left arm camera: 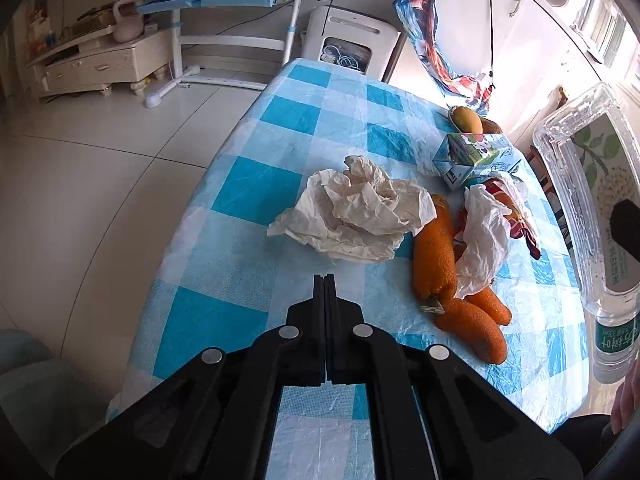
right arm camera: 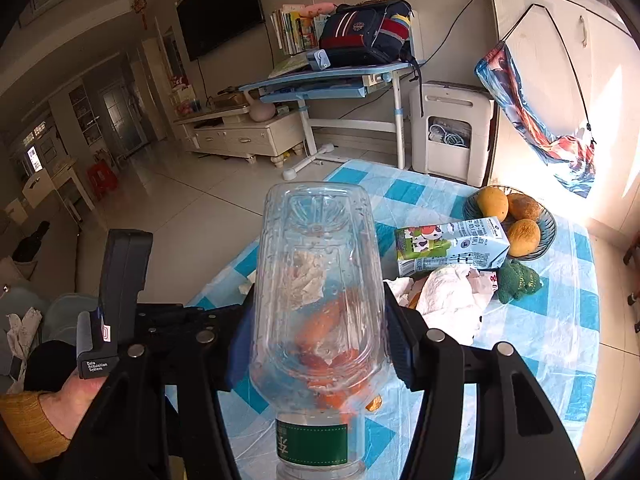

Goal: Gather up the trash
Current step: 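Grasp the crumpled white tissue with the left gripper while the right gripper holds the bottle, then drop the bottle from the right gripper into the basin while the left gripper drops the tissue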

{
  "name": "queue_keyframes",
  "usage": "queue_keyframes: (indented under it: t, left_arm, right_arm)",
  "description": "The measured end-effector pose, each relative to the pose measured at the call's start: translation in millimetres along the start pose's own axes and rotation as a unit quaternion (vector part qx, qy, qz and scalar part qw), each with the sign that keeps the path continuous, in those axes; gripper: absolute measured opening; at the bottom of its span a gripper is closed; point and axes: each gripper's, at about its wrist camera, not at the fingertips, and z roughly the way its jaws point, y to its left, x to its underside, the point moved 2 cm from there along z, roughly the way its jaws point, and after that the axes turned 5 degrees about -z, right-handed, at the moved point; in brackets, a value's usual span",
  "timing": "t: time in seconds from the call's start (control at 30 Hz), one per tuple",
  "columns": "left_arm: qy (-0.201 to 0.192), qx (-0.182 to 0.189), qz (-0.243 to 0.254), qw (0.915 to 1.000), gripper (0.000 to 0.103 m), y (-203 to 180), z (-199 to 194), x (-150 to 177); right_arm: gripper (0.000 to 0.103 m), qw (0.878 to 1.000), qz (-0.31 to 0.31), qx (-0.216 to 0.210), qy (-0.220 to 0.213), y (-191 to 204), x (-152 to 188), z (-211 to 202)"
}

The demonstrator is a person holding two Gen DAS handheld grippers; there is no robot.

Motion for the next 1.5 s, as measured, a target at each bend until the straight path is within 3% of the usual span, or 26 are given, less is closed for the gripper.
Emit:
queue_keyframes:
  t: [0.1,0.17,0.2,0.23,0.33,0.4,0.47,0.5,0.53,0.57,0.6,0.63,0.87,1.0,1.13,1.3,1.43,1.5]
  left_arm:
    - [-0.016,0.015,-0.019,0.9996,0.004,7,-15,-3]
    - [-0.02,0.017,-0.027,0.9993,0.043,8,-18,-9]
    - [-0.029,0.003,-0.026,0.9992,0.079,5,-18,-13]
    - [-0.043,-0.015,-0.019,0.9988,0.092,3,-17,-21]
    - [-0.037,-0.026,-0.011,0.9989,0.093,-9,0,-41]
    - [-0.03,-0.058,-0.014,0.9977,0.094,-14,19,-55]
    - [-0.009,-0.084,-0.016,0.9963,0.093,-17,43,-61]
    - [0.001,-0.089,-0.014,0.9959,0.081,-19,53,-62]
    - [0.013,-0.09,-0.012,0.9958,0.055,-20,62,-61]
    - [0.015,-0.076,-0.016,0.9969,0.047,-21,65,-60]
    - [0.009,-0.067,-0.017,0.9976,0.027,-22,63,-61]
    - [0.008,-0.059,-0.009,0.9982,0.017,-26,62,-61]
    - [-0.018,-0.043,-0.01,0.9989,0.013,-11,18,-53]
    - [-0.026,-0.042,-0.015,0.9987,0.013,9,-23,-31]
    - [-0.03,-0.045,-0.017,0.9984,0.013,30,-60,2]
    - [-0.033,-0.042,-0.006,0.9986,0.013,39,-93,45]
    - [-0.031,-0.036,0.016,0.9987,0.013,35,-110,79]
    - [-0.025,-0.033,0.021,0.9989,0.013,34,-114,95]
  right_arm:
    - [0.056,1.0,0.009,0.0,-0.006,3,13,-12]
    - [0.056,1.0,0.022,-0.004,-0.012,4,22,-19]
    - [0.056,1.0,0.027,-0.006,-0.015,4,26,-21]
    - [0.056,0.999,0.032,-0.007,-0.018,3,30,-21]
    - [0.056,0.998,0.05,-0.016,-0.021,-1,40,-20]
    - [0.056,0.998,0.056,-0.02,-0.017,-4,43,-15]
    - [0.056,0.998,0.057,-0.023,-0.014,-5,46,-14]
    - [0.056,0.998,0.055,-0.023,-0.016,-5,46,-15]
    - [0.056,0.998,0.052,-0.023,-0.017,-4,46,-16]
    - [0.056,0.998,0.049,-0.021,-0.018,-4,45,-17]
    - [0.056,0.999,0.047,-0.02,-0.018,-4,46,-17]
    - [0.056,0.999,0.047,-0.021,-0.016,-4,46,-16]
    - [0.056,0.998,0.044,-0.039,-0.007,12,57,-19]
    - [0.056,0.996,0.058,-0.068,0.001,39,77,-25]
    - [0.056,0.992,0.067,-0.091,0.059,80,125,-11]
    - [0.056,0.985,0.009,-0.071,0.155,126,179,20]
    - [0.056,0.98,-0.071,-0.041,0.181,156,197,30]
    - [0.056,0.978,-0.078,-0.038,0.19,161,203,38]
